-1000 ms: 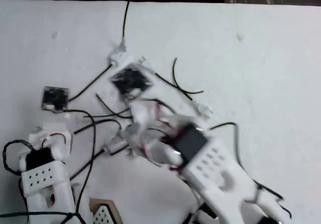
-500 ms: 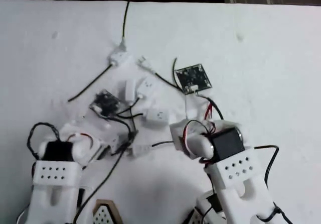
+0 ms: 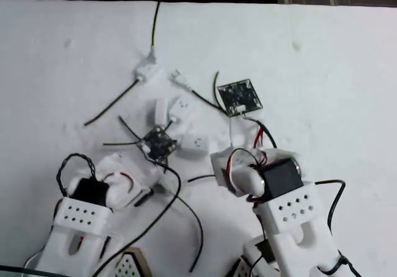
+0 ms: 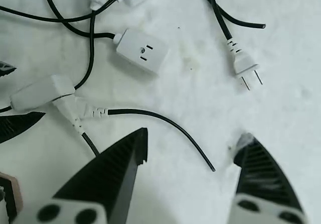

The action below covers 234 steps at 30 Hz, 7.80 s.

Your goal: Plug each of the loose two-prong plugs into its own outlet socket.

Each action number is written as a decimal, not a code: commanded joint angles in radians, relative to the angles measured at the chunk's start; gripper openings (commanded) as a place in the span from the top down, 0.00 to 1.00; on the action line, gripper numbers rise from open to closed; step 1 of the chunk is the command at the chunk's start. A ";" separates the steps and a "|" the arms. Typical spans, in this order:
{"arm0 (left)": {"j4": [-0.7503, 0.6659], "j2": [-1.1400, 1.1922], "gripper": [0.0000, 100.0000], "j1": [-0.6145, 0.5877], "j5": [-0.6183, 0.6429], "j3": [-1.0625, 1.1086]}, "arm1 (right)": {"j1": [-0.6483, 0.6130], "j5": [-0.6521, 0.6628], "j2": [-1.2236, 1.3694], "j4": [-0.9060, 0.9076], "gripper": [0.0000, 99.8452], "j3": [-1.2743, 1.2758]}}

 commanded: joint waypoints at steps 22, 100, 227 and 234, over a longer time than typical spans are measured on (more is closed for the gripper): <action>0.040 -0.019 0.97 0.136 -0.002 0.025 | 0.019 0.006 -0.022 0.013 0.73 -0.005; 0.356 0.567 0.75 -0.314 0.302 -1.016 | 0.174 0.313 0.257 -0.081 0.79 -0.103; -0.192 0.170 0.75 -0.473 0.166 -0.075 | -0.010 0.752 1.116 -0.024 0.81 -0.546; -0.192 0.170 0.75 -0.473 0.166 -0.075 | -0.015 0.755 1.254 -0.064 0.81 -0.548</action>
